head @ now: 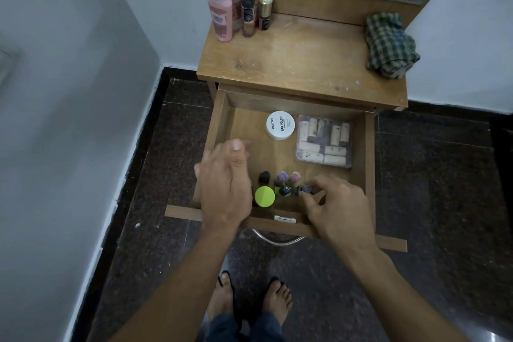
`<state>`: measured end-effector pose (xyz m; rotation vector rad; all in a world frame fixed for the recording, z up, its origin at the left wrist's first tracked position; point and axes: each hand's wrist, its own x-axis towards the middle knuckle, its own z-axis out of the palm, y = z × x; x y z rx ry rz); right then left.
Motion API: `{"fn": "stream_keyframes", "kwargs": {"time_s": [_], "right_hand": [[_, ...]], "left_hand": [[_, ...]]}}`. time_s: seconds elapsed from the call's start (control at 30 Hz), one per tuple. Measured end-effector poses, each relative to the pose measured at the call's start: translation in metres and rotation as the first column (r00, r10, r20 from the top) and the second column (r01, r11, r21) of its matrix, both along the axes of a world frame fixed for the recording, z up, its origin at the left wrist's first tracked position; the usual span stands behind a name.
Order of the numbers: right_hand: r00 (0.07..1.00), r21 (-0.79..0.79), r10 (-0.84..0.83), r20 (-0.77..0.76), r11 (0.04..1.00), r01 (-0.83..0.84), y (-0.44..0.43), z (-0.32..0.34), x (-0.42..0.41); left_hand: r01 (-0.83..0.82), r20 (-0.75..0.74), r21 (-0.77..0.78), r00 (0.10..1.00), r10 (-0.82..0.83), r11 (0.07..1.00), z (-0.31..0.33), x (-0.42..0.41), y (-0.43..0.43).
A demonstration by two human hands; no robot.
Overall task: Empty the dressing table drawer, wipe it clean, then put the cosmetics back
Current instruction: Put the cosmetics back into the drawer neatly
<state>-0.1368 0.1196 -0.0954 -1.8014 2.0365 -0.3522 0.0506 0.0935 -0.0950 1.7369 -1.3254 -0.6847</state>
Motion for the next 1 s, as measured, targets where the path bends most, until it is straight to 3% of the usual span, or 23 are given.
{"fn": "stream_keyframes", "kwargs": {"time_s": [0.17,0.33,0.43,0.57,0.67,0.8,1.0], "right_hand": [[1.0,-0.002,0.004,-0.015,1.0,-0.004,0.002,0.004,0.003],[0.996,0.138,0.023,-0.088,0.99,-0.011,-0.004,0.027,0.002],[0.999,0.045,0.007,-0.032,0.999,-0.005,-0.033,0.059,0.007],[0.99,-0.224,0.037,0.134,0.974,-0.006,-0.114,0.104,0.037],[0.99,-0.324,0.006,0.143,0.945,0.041,-0.184,0.115,0.066],[0.996,-0.32,-0.041,0.083,0.945,0.065,-0.246,0.111,0.092],[0.998,-0.309,-0.04,-0.044,0.951,0.024,-0.269,0.102,0.1]], "left_hand": [[0.007,-0.009,0.012,1.0,-0.007,1.0,0.0,0.001,0.001],[0.003,-0.011,-0.021,1.0,-0.003,1.0,0.001,0.002,0.001],[0.004,0.011,-0.025,1.0,-0.003,1.0,0.001,0.003,0.0],[-0.004,0.027,-0.048,1.0,0.005,0.999,0.004,0.003,-0.001],[0.003,0.039,-0.044,0.999,-0.001,0.999,0.004,0.003,0.0],[0.006,0.05,-0.027,0.999,-0.005,1.0,0.001,0.004,-0.001],[-0.017,0.027,-0.023,0.999,0.018,1.0,-0.001,0.003,-0.005]]}}
